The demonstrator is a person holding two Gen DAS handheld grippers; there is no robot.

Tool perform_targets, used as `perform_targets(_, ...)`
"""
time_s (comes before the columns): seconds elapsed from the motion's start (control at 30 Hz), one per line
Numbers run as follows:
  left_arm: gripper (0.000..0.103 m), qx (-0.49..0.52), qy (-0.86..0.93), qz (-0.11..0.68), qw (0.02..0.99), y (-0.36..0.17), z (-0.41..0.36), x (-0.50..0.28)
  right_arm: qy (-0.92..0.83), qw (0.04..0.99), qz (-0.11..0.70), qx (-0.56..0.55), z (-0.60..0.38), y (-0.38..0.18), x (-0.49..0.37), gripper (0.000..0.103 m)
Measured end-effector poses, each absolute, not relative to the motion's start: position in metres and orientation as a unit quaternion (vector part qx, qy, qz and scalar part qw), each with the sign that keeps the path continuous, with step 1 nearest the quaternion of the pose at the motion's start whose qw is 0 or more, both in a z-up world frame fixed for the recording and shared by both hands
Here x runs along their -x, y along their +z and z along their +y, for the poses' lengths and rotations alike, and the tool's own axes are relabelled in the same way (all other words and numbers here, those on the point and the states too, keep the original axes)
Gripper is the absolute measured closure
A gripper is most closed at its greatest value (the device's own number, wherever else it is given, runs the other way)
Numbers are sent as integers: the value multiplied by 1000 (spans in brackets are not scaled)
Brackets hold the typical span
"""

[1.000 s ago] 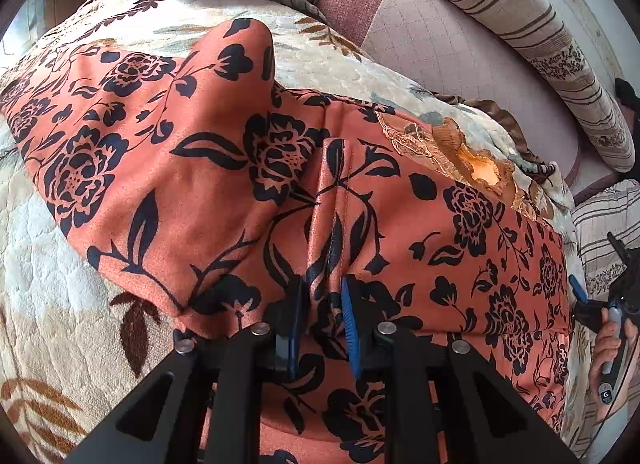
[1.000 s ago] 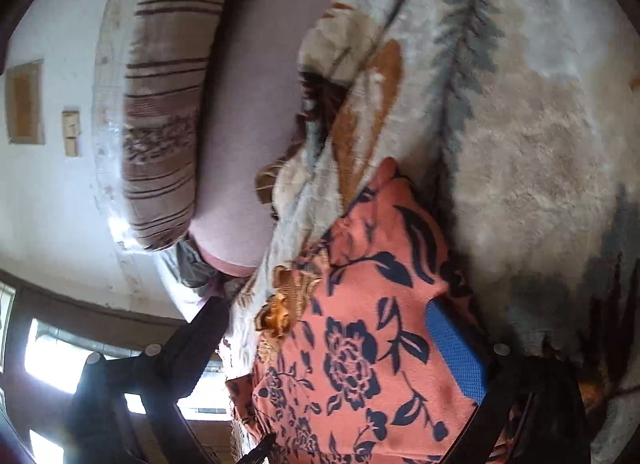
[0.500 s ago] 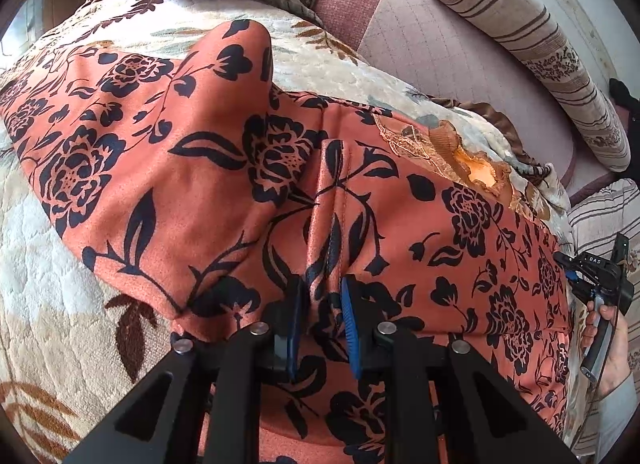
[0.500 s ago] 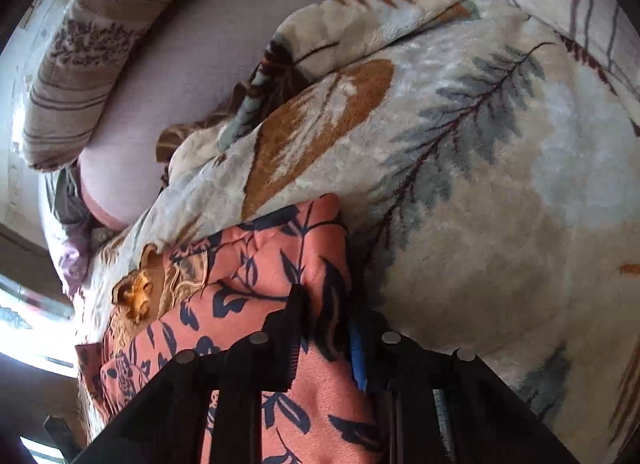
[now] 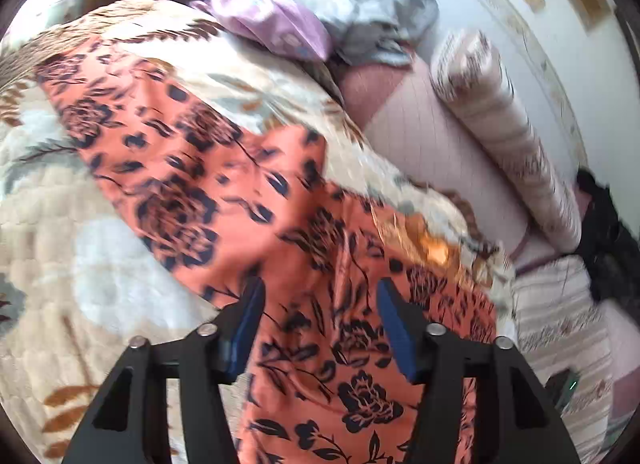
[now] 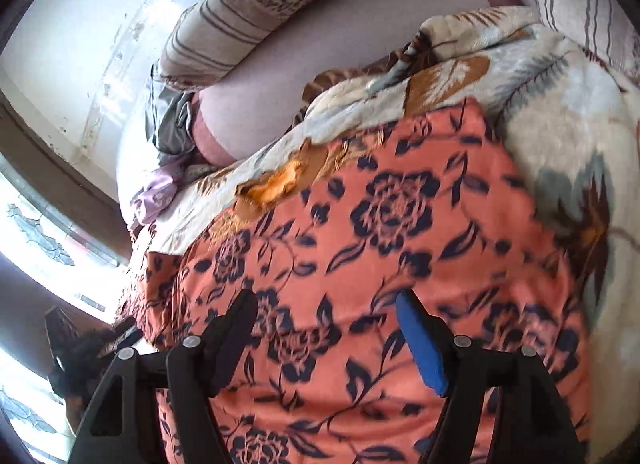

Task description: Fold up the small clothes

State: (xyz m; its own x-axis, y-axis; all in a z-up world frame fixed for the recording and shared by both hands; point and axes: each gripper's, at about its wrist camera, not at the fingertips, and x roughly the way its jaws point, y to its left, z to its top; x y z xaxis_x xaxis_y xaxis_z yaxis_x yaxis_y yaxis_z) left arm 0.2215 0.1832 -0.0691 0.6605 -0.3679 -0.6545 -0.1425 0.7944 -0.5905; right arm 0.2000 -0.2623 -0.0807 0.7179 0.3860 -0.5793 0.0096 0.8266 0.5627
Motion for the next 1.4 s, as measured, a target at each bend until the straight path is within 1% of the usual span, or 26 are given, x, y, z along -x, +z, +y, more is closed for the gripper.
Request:
perform_targets(0.1, 37, 412, -7, 369, 833, -73, 267, -224, 106, 891, 373, -238, -239, -116, -183, 28)
perform_targets(0.13, 37, 442, 16, 367, 818, -80, 294, -229, 107, 904, 347, -225, -236, -120, -175, 28)
perform_targets(0.17, 37, 465, 32, 364, 806, -88, 318, -235, 108, 908, 338, -222, -235, -123, -170, 28)
perform_targets(0.23, 37, 494, 60, 357, 790, -101, 358, -250, 112, 903, 342, -234, -237, -123, -173, 24)
perform_targets(0.33, 37, 493, 98, 362, 785, -117, 400, -273, 121, 902, 338, -241, -238, -125, -174, 23)
perform_targets(0.43, 38, 492, 108, 369, 781, -131, 425, -292, 123, 902, 335, -244, -238, -126, -174, 22)
perform_targets(0.63, 38, 476, 129, 363, 790, -139, 438, -317, 125, 902, 331, -247, -240, -128, -173, 22)
perform_targets(0.67, 46, 470, 139, 368, 791, -138, 439, -320, 125, 902, 332, -247, -241, -128, -172, 22)
perform_targets(0.7, 57, 452, 157, 378, 792, -138, 440, -323, 125, 902, 331, -247, -241, -128, -172, 22)
perform_targets(0.73, 89, 426, 183, 395, 793, -138, 440, -328, 125, 902, 331, -247, -241, -128, -172, 22)
perform_targets(0.77, 97, 417, 191, 402, 793, -139, 442, -328, 125, 902, 331, -248, -241, -129, -172, 22)
perform_targets(0.83, 97, 415, 192, 402, 793, -135, 442, -327, 126, 902, 330, -249, -241, -128, -172, 22)
perform_targets(0.9, 98, 364, 208, 401, 814, -115, 428, -325, 128, 901, 329, -252, -241, -129, -172, 22)
perform_targets(1.0, 98, 246, 184, 365, 879, -55, 372, -320, 130, 900, 326, -258, -242, -130, -172, 22)
perform_targets(1.1, 98, 167, 103, 305, 932, 14, 291, -304, 134, 899, 322, -265, -244, -130, -171, 22)
perform_targets(1.2, 98, 123, -2, 259, 958, 67, 192, -281, 136, 898, 319, -270, -245, -130, -171, 22)
perform_targets(1.27, 98, 96, -69, 243, 963, 88, 122, -272, 137, 898, 318, -272, -245, -130, -170, 22)
perform_targets(1.3, 98, 86, -105, 246, 960, 92, 86, -268, 138, 898, 317, -273, -245, -130, -170, 22)
perform_targets(1.4, 98, 64, -179, 268, 945, 83, -9, -260, 140, 896, 314, -280, -247, -130, -169, 22)
